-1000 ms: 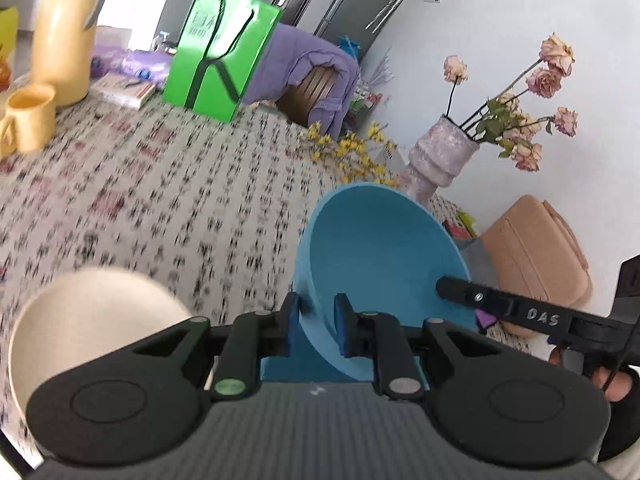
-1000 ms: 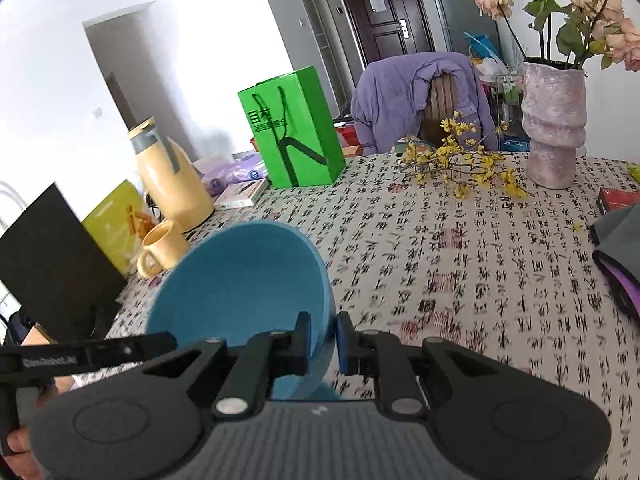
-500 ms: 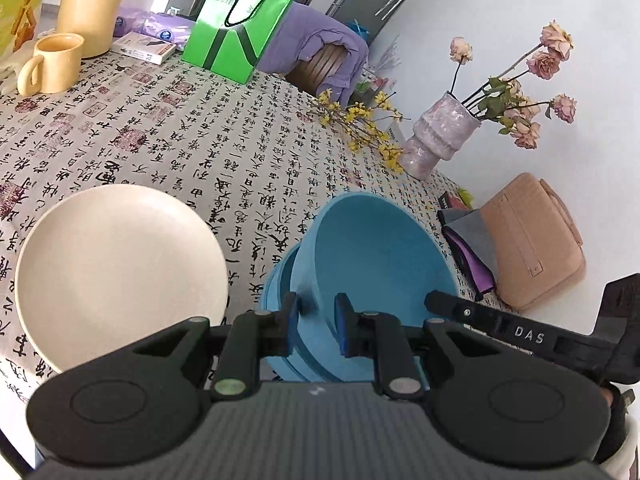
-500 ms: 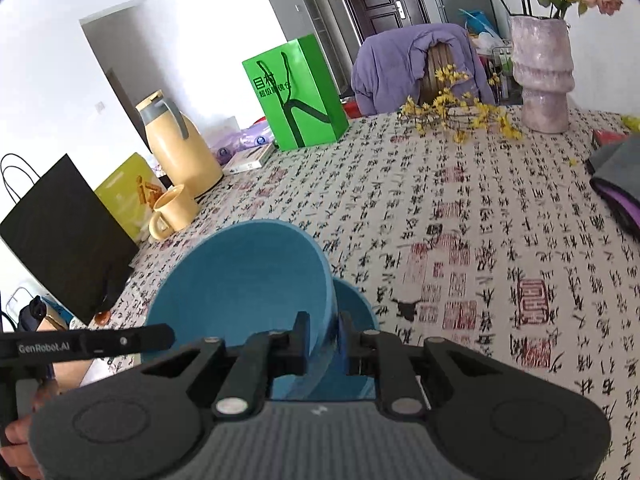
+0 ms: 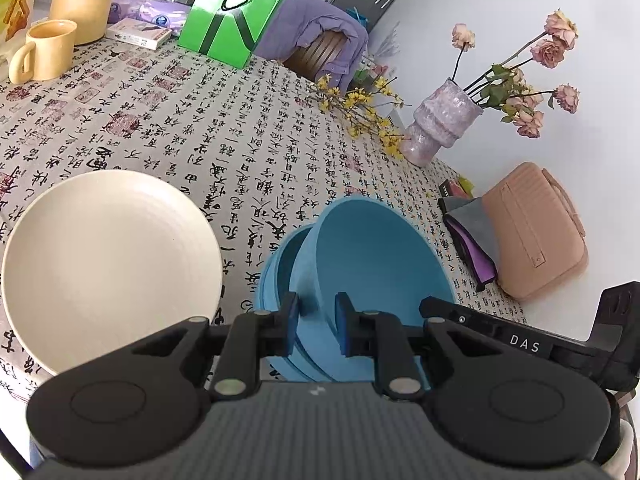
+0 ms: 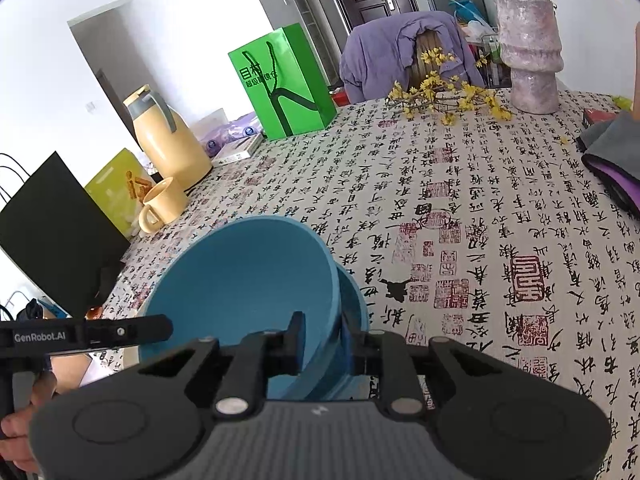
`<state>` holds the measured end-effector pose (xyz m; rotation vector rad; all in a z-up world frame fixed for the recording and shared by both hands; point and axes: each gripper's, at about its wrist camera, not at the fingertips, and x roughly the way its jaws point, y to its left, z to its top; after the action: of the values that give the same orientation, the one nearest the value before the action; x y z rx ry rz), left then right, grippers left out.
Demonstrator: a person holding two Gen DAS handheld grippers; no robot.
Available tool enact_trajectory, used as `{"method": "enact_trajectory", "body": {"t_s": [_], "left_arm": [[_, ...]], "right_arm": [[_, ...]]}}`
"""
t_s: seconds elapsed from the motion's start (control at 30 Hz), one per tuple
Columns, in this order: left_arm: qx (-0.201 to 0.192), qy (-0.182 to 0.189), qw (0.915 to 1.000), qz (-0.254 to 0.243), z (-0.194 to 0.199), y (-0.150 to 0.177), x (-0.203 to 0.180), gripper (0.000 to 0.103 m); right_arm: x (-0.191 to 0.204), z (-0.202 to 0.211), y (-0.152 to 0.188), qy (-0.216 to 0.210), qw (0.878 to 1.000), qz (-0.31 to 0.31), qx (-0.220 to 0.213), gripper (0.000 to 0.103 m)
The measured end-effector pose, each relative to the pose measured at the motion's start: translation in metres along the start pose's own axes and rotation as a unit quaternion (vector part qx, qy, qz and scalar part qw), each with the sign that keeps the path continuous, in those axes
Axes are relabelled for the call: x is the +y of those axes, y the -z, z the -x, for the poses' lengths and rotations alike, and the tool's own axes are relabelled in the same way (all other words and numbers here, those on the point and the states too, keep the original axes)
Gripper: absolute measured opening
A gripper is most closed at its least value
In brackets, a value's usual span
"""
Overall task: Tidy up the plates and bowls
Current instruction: 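Carry the blue bowl with both grippers and lower it into the nested bowls, then open both grippers and pull back from the three nested blue bowls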
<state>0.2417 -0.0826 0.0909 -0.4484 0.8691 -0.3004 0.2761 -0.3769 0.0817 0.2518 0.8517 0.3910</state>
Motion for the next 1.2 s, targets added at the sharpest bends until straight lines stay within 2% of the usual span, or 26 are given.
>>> {"method": "enact_trajectory", "body": {"t_s": [0.33, 0.63, 0.77, 0.93, 1.0, 1.13, 1.2], "left_arm": [[0.023, 0.002, 0.9996, 0.013, -0.021, -0.003, 0.013, 0.018], [0.017, 0.011, 0.9997, 0.011, -0.024, -0.004, 0.017, 0.022], [0.017, 0.014, 0.9998, 0.004, -0.024, -0.005, 0.015, 0.033], [0.018, 0.017, 0.9997, -0.001, -0.024, -0.004, 0.013, 0.040], [0.014, 0.018, 0.9997, -0.004, -0.022, -0.003, 0.013, 0.043], [-0.003, 0.019, 0.9996, -0.019, -0.010, 0.001, 0.011, 0.047], [-0.016, 0.018, 0.9992, -0.031, -0.001, 0.004, 0.009, 0.052]], "right_arm": [[-0.003, -0.017, 0.002, 0.006, 1.000, 0.012, 0.009, 0.028], [-0.003, -0.023, 0.000, 0.012, 1.000, 0.024, 0.002, 0.032], [-0.003, -0.027, 0.001, 0.014, 1.000, 0.026, 0.004, 0.037], [-0.003, -0.025, 0.000, 0.018, 0.999, 0.027, 0.001, 0.043], [-0.003, -0.021, 0.000, 0.021, 0.999, 0.029, -0.005, 0.052], [-0.001, -0.008, 0.003, 0.023, 0.999, 0.036, -0.023, 0.053], [0.000, 0.001, 0.005, 0.023, 0.999, 0.037, -0.030, 0.054]]}}
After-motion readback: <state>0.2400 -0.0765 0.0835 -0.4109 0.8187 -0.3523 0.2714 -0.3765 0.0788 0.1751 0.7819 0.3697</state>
